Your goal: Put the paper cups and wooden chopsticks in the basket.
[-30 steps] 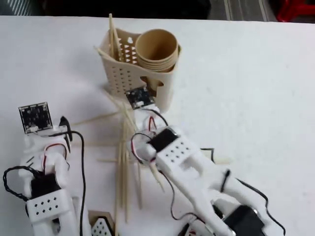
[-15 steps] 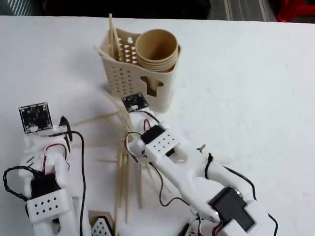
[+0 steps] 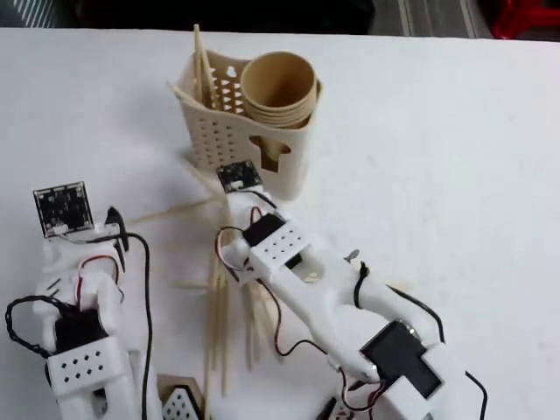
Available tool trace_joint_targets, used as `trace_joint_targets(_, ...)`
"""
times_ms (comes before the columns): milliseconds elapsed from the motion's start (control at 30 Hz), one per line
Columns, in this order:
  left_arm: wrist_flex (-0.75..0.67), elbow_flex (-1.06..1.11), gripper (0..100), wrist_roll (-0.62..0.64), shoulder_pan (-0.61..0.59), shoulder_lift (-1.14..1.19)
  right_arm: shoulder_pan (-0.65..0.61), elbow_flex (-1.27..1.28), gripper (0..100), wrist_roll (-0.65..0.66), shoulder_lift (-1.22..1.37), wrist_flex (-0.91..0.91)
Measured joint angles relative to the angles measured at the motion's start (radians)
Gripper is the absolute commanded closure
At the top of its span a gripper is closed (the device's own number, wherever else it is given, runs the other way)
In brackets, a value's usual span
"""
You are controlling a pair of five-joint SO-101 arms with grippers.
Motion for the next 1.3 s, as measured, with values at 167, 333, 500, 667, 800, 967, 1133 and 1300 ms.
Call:
trace_joint_targets(167, 0.0, 0.0, 82, 0.0, 0.0, 0.0, 0.0, 0.0, 93.8, 0.0, 0.0, 0.0)
trace_joint_targets(333, 0.0, 0.0, 82, 0.0, 0.0, 0.0, 0.0, 0.0, 93.8, 0.0, 0.002, 0.0)
trace_joint_targets(500, 0.0, 0.0, 82, 0.0, 0.0, 0.0, 0.0, 0.0, 93.3, 0.0, 0.002, 0.0)
trace_joint_targets(667, 0.0, 0.0, 82, 0.0, 0.0, 0.0, 0.0, 0.0, 85.4, 0.0, 0.008, 0.0)
trace_joint_targets(800, 0.0, 0.0, 82, 0.0, 0.0, 0.0, 0.0, -0.034, 88.8, 0.0, 0.084, 0.002)
trace_joint_targets(967, 0.0, 0.0, 82, 0.0, 0.0, 0.0, 0.0, -0.109, 98.5, 0.0, 0.16, 0.002)
trace_joint_targets(1133, 0.0, 0.0, 82, 0.0, 0.0, 0.0, 0.003, -0.12, 98.1, 0.0, 0.161, 0.021)
trace_joint_targets(1300, 0.0, 0.0, 82, 0.0, 0.0, 0.0, 0.0, -0.12, 98.1, 0.0, 0.097, 0.087)
